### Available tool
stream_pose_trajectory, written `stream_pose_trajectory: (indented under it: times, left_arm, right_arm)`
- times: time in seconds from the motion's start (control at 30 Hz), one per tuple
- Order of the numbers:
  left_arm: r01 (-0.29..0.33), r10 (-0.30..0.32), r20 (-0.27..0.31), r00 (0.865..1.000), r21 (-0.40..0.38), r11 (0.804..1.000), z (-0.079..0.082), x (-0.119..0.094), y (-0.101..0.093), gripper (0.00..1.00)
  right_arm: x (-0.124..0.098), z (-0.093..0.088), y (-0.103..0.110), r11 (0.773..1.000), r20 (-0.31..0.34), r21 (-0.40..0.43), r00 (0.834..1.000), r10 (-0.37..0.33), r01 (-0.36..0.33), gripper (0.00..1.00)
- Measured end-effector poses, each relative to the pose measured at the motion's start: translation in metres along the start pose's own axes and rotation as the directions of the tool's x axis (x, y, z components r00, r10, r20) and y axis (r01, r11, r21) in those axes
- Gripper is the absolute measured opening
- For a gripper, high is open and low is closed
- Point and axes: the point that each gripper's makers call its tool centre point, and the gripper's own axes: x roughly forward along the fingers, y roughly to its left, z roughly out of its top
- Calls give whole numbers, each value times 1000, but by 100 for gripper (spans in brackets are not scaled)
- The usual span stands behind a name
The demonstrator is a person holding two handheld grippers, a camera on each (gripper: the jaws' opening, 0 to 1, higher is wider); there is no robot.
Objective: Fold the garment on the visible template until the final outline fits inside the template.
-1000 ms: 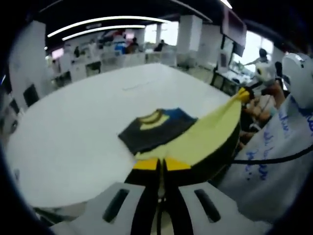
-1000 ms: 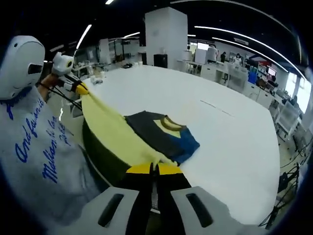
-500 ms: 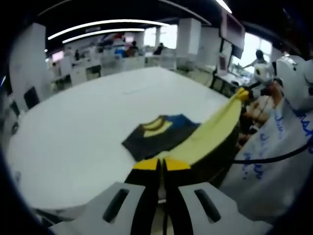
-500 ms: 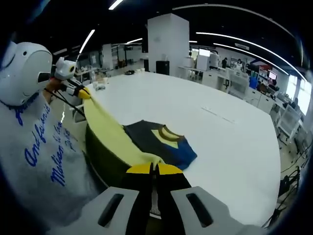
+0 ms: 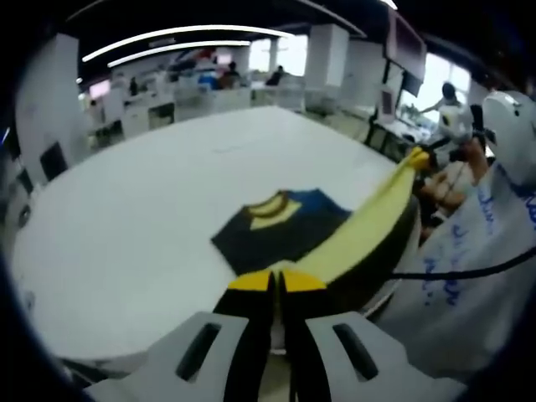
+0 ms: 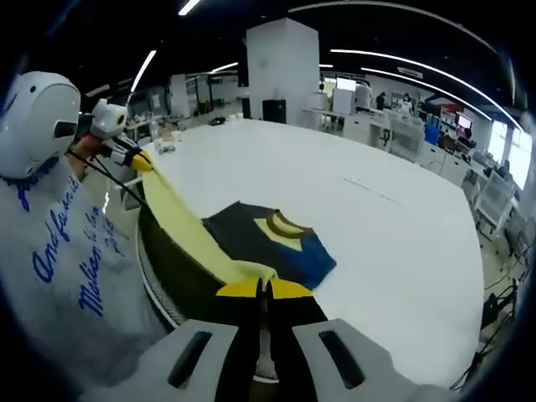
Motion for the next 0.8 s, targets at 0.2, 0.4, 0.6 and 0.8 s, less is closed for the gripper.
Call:
stream_pose_trajectory:
  times: [0.2, 0.4, 0.6, 0.8]
  left_arm:
    - [-2, 2, -10, 1000, -4, 1000, 2, 14, 9, 0]
    - [-5, 5, -11, 1000, 1, 1000, 6, 38, 20, 0]
    - [-16, 16, -13, 1000, 11, 1000, 9, 57, 33, 0]
    - [-25, 26, -49, 998, 19, 1000, 1, 87, 55, 0]
  right_arm:
    - [11, 1, -9, 1000, -7, 1, 1000, -4, 4, 3]
    - [29, -1, -27, 999, -5, 20, 999, -32, 32, 3]
    - [47, 0, -38, 999, -2, 24, 999, -38, 38, 3]
    - [71, -5, -58, 997, 0, 42, 998, -69, 69, 3]
